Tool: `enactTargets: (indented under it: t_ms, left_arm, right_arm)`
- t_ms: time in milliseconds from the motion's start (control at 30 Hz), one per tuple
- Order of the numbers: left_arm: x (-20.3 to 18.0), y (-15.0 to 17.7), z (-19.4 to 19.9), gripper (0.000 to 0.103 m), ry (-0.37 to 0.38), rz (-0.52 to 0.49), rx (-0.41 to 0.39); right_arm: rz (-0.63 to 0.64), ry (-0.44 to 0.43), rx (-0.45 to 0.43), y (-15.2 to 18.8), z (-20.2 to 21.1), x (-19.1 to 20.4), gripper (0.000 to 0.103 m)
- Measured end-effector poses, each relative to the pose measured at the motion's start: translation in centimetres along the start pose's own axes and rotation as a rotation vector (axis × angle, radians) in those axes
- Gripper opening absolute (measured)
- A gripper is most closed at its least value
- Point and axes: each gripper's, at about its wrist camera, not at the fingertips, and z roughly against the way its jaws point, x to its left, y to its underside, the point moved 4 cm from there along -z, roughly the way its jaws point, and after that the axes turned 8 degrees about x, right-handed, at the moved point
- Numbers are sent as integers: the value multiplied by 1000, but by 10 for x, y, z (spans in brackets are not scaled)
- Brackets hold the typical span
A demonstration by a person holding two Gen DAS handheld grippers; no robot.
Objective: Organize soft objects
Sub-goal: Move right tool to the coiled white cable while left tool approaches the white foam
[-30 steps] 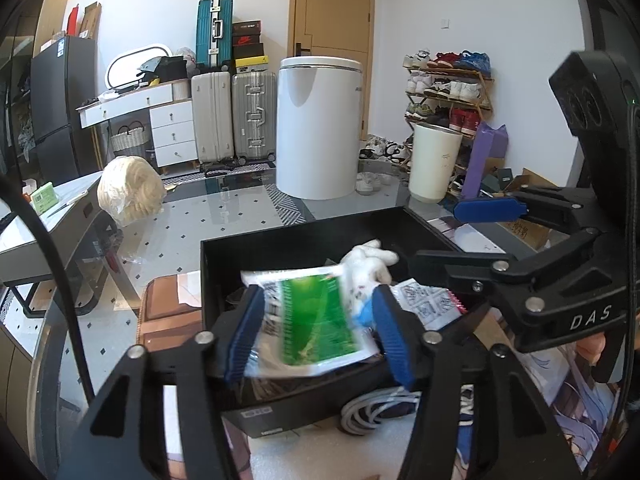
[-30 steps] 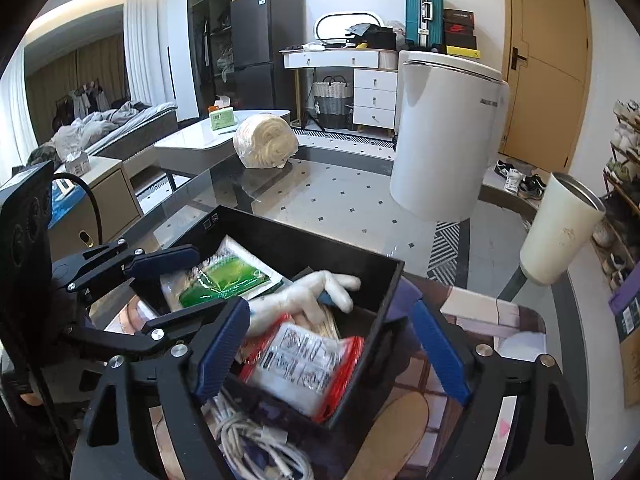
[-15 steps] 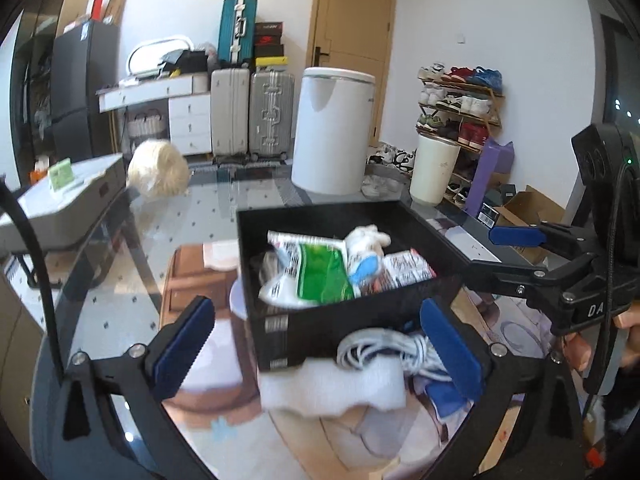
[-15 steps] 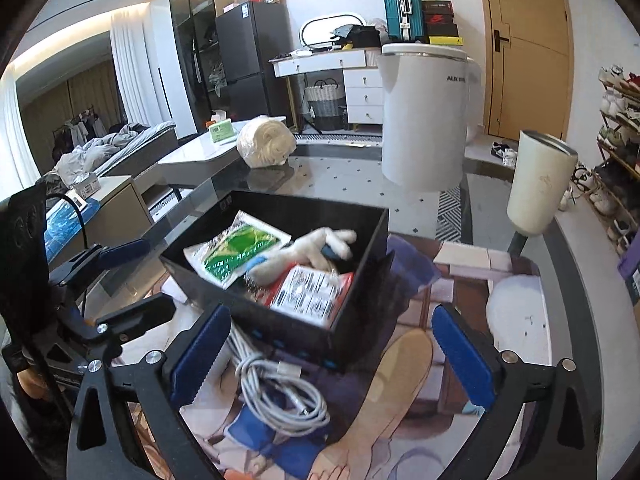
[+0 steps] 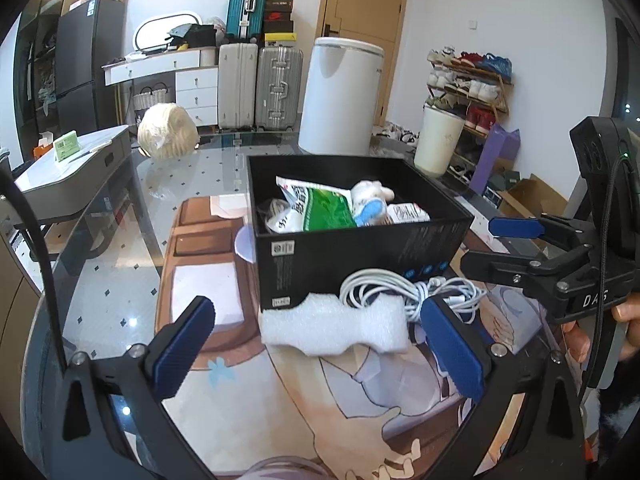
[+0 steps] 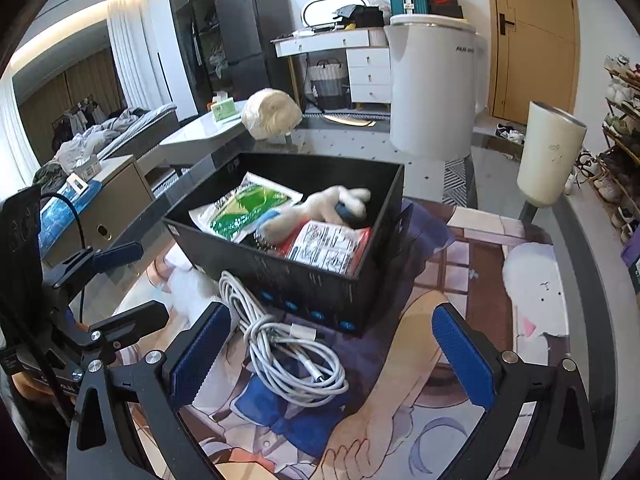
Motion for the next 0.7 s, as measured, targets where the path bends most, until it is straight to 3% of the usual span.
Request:
enactTargets:
  t_ms: [233, 333, 700]
  left_arm:
    - [-1, 1, -2, 103, 2, -11, 28]
    - [0, 2, -2, 103, -35, -11, 33]
    - [4, 3, -1, 103, -14, -6, 40]
  right_arm:
    - [-35, -16, 56, 6, -15, -3, 102]
    - [-63, -30, 86, 9, -24, -4, 102]
    - [-92, -43, 140, 13, -46, 6, 102]
